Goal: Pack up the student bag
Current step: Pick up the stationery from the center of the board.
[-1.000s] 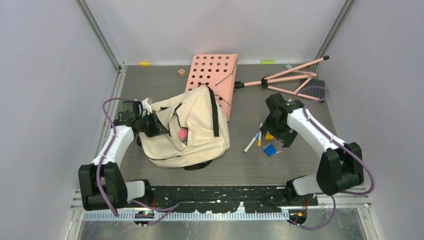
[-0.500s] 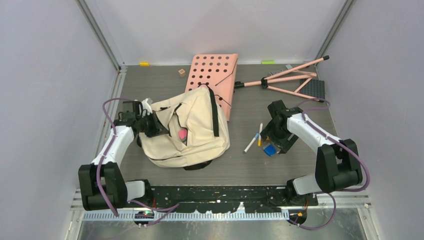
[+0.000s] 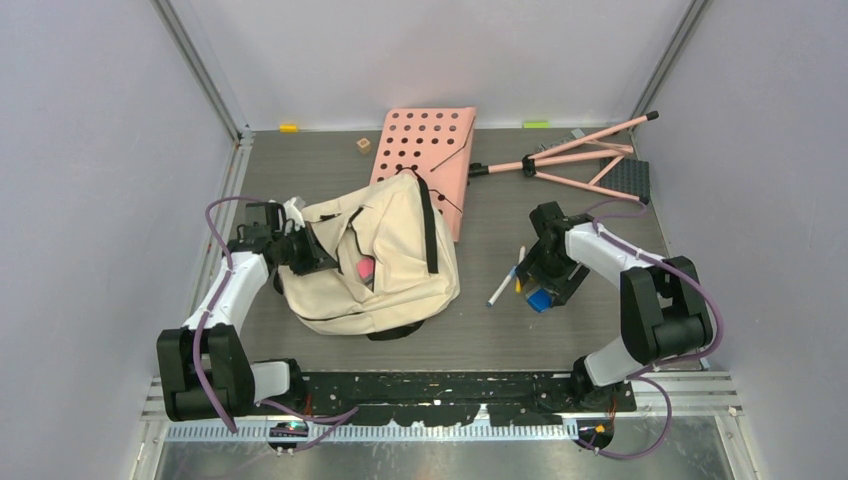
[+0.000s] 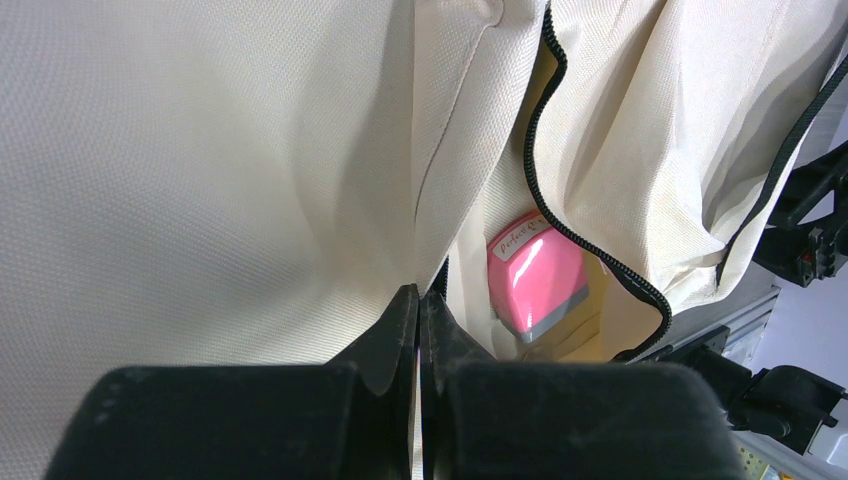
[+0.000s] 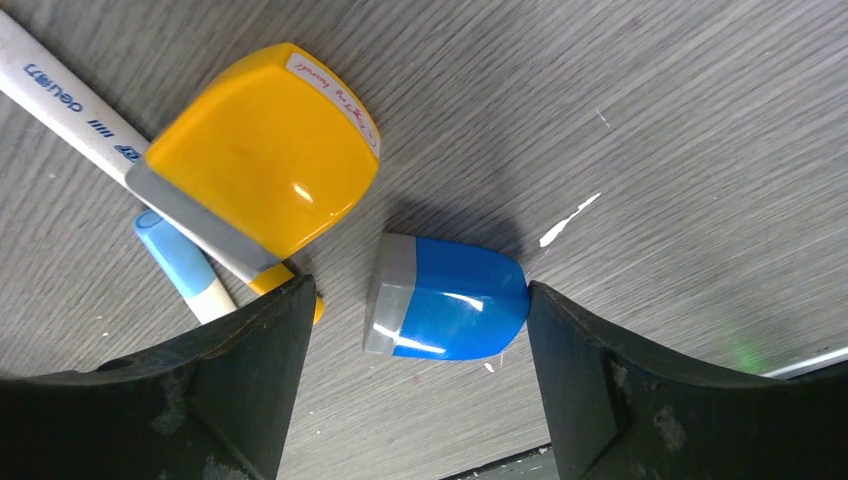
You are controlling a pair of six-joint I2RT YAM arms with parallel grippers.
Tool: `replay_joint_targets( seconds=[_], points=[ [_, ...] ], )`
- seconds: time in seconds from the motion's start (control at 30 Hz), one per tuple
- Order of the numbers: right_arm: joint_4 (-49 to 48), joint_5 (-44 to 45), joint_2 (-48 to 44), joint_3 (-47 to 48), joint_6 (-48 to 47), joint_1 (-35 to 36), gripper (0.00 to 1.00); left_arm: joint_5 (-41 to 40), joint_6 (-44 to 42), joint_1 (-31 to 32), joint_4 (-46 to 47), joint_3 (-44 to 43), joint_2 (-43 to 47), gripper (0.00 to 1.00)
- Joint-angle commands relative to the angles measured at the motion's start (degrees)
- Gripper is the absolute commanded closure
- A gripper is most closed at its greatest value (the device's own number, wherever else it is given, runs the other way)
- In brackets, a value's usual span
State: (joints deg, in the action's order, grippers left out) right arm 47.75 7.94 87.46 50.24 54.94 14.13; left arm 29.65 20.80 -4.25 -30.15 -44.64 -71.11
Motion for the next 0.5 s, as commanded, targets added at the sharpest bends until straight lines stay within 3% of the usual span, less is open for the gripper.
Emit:
replay_joint_targets(
  seconds=[0.0, 0.3, 0.47],
  points=[
    [-1.7, -1.0, 1.4, -0.5, -1.1, -0.2, 0.19, 0.6, -0.4, -0.5, -0.2, 0.5, 0.5, 1.0],
    [-3.4, 1.1, 1.6, -0.7, -2.2, -0.1, 0.38, 0.3, -0.6, -0.5, -0.4, 0.4, 0.4, 1.0],
    [-3.1, 4.0, -6.4, 0.1, -2.2, 2.4, 0.54, 0.2, -0.7, -0.5, -0.4, 0.4, 0.6, 1.0]
  ],
)
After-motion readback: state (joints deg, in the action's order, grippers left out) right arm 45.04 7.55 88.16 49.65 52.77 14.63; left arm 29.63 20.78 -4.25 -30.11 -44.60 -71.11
